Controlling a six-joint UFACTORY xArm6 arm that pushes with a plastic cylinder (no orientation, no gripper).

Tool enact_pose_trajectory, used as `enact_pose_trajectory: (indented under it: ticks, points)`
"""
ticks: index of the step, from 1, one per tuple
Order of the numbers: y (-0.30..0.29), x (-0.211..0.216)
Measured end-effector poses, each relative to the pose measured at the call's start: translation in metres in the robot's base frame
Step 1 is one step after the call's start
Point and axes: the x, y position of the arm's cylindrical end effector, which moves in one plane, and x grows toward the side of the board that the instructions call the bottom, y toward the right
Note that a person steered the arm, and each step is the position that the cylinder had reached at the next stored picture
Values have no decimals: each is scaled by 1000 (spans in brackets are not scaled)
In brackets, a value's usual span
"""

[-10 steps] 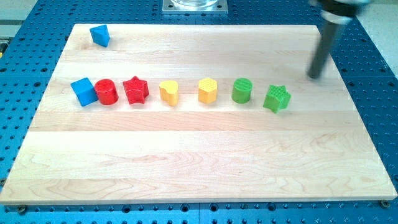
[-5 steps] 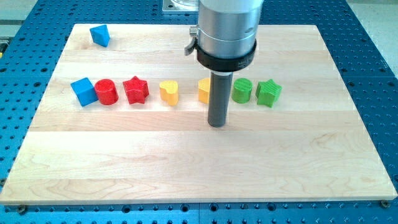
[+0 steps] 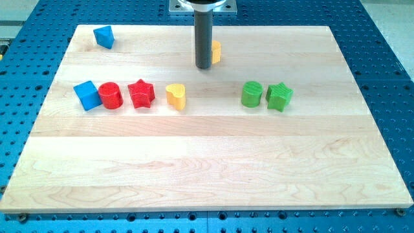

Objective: Push hexagon to the top center of the board

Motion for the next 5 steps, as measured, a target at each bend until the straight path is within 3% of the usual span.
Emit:
enact_pose_trajectory:
  ticks: [1,2,5]
  points:
    - [4,31]
    - [28,21]
    - [11,-8]
